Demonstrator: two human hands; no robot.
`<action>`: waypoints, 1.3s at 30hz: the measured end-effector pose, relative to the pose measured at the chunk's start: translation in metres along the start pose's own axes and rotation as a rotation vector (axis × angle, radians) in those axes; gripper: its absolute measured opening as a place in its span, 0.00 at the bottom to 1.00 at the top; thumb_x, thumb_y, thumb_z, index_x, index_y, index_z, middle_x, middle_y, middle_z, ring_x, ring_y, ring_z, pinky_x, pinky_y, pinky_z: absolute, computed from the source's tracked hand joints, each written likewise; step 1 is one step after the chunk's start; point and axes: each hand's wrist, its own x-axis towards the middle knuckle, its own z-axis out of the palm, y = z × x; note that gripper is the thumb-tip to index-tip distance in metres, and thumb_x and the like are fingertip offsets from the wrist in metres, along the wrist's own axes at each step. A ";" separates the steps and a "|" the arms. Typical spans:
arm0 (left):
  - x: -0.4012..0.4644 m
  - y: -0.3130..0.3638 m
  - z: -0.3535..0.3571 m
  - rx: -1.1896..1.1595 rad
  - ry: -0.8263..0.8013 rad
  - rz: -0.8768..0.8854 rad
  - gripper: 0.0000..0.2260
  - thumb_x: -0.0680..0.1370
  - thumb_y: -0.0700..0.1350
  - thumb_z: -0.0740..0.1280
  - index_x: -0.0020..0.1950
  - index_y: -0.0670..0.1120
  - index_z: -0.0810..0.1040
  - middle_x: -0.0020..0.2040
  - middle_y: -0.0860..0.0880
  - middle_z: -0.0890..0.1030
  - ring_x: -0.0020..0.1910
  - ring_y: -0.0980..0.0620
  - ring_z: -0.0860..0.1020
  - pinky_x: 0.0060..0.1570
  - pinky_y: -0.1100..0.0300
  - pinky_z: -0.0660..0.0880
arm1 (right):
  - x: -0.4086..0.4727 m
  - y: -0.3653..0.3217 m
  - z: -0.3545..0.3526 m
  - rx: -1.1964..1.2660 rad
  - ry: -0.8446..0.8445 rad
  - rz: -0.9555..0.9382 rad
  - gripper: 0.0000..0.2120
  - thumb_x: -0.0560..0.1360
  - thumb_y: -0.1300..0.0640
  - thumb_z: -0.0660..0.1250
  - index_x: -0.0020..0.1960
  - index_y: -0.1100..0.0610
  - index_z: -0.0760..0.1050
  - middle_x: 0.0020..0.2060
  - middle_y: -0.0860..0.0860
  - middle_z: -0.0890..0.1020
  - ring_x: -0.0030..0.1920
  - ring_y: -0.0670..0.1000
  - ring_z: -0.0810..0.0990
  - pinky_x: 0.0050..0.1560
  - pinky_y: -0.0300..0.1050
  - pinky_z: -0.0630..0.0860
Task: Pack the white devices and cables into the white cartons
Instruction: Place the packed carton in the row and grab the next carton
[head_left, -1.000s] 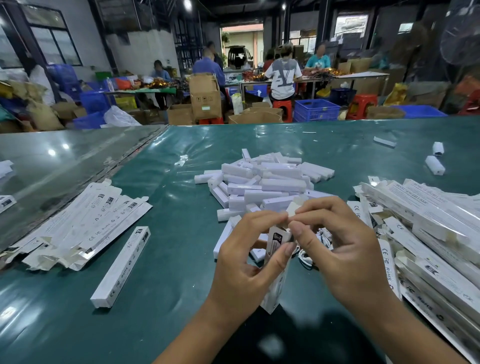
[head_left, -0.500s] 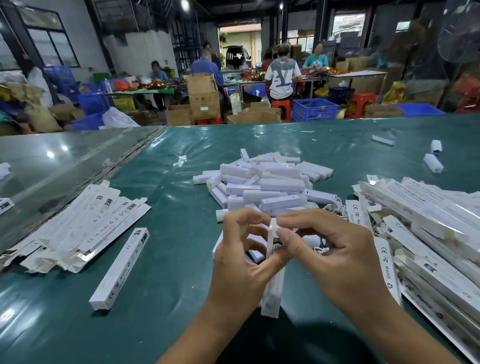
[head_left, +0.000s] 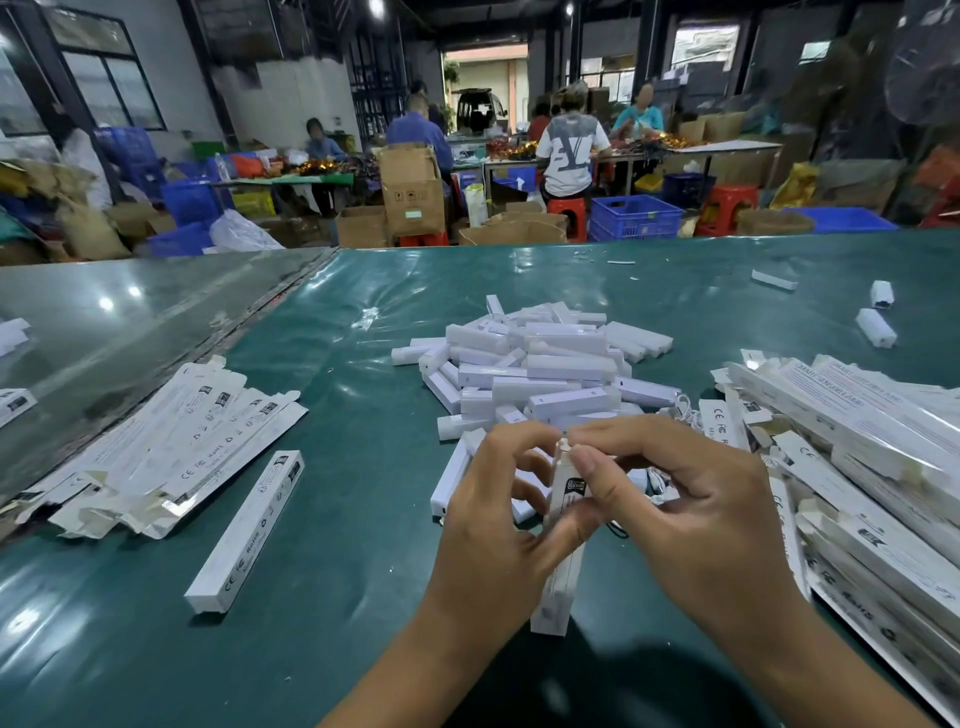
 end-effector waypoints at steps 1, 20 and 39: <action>0.000 0.000 -0.001 0.005 -0.002 0.031 0.18 0.75 0.48 0.75 0.60 0.57 0.71 0.55 0.57 0.77 0.50 0.47 0.80 0.40 0.51 0.80 | 0.000 0.001 -0.001 -0.045 -0.004 -0.053 0.05 0.76 0.56 0.72 0.49 0.48 0.85 0.46 0.39 0.86 0.48 0.44 0.85 0.48 0.36 0.79; 0.005 -0.020 -0.014 0.002 -0.420 -0.332 0.22 0.70 0.53 0.78 0.57 0.58 0.70 0.49 0.55 0.81 0.43 0.52 0.81 0.41 0.56 0.79 | 0.004 0.020 -0.013 -0.208 -0.117 -0.262 0.08 0.75 0.53 0.71 0.51 0.56 0.82 0.50 0.49 0.83 0.49 0.46 0.82 0.47 0.41 0.79; 0.006 -0.014 0.005 -0.365 0.148 -0.577 0.10 0.74 0.45 0.65 0.46 0.38 0.78 0.38 0.52 0.82 0.32 0.58 0.79 0.32 0.67 0.75 | 0.001 0.047 0.011 0.216 0.109 0.751 0.13 0.80 0.50 0.64 0.42 0.47 0.86 0.38 0.48 0.86 0.36 0.50 0.83 0.31 0.43 0.76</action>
